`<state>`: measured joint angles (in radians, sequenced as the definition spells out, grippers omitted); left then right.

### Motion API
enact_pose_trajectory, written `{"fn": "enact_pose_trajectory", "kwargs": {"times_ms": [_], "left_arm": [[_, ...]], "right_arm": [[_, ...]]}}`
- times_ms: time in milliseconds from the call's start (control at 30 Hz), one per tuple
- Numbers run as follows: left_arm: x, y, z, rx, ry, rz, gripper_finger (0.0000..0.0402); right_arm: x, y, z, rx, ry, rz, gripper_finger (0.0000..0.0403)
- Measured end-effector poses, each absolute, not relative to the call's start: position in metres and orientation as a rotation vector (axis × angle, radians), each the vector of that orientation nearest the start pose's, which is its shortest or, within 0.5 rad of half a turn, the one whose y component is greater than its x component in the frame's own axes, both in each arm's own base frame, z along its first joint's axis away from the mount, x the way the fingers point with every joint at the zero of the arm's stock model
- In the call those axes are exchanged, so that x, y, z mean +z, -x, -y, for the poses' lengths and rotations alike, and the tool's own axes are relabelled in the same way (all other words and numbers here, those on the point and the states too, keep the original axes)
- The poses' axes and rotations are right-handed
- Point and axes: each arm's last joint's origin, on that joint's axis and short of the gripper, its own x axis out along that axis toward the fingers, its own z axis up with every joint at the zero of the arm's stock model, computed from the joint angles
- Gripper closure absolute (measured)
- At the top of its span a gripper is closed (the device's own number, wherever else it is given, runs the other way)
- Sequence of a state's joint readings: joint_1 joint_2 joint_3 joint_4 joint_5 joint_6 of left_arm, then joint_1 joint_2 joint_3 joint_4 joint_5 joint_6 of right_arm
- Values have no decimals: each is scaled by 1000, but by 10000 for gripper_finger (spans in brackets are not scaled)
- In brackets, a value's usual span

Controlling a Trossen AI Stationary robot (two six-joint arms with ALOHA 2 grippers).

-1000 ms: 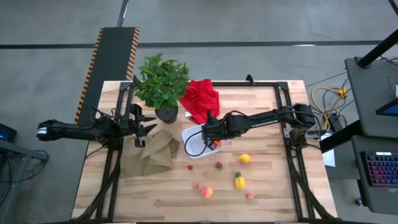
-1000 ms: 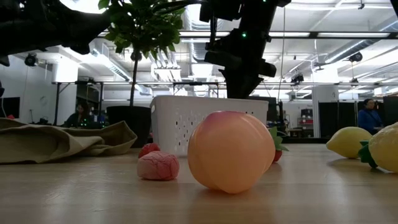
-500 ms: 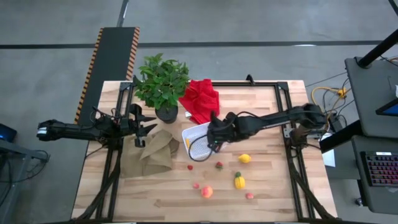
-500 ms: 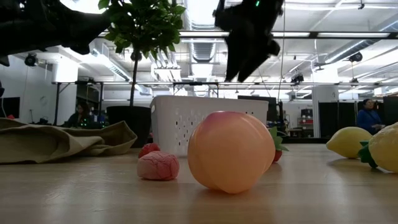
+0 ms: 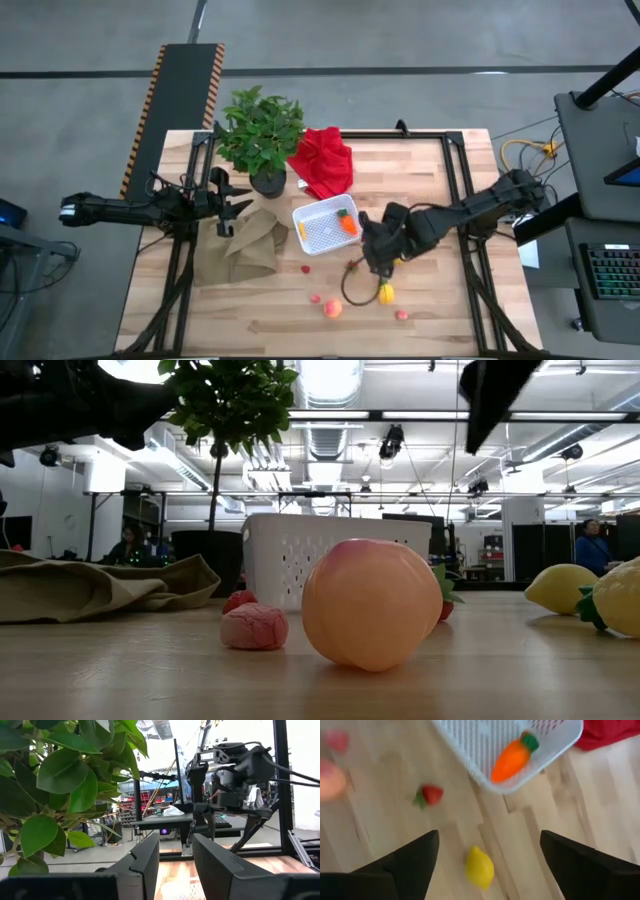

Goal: Pick and placing Produce into tupperware
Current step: Put the yellow lemon into the bin

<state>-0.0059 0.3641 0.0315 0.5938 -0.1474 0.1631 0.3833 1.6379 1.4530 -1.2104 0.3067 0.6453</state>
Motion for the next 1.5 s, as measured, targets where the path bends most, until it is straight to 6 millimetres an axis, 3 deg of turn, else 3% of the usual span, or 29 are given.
{"fn": "enact_pose_trajectory", "kwargs": {"times_ms": [267,500,833,1500], "left_arm": [[199,-118,-4,162,-141,250,297],[199,-118,-4,161,-140,250,297],[200,-117,-4,161,-140,254,297],[199,-118,-5,196,-137,246,297]], "right_arm": [[270,-272,-121,-355,-41,-1306,54],[233,-256,-126,-343,-77,-1407,53],[183,-245,-120,-281,-67,-1445,54],[142,-240,-91,-257,-96,-1432,70]]}}
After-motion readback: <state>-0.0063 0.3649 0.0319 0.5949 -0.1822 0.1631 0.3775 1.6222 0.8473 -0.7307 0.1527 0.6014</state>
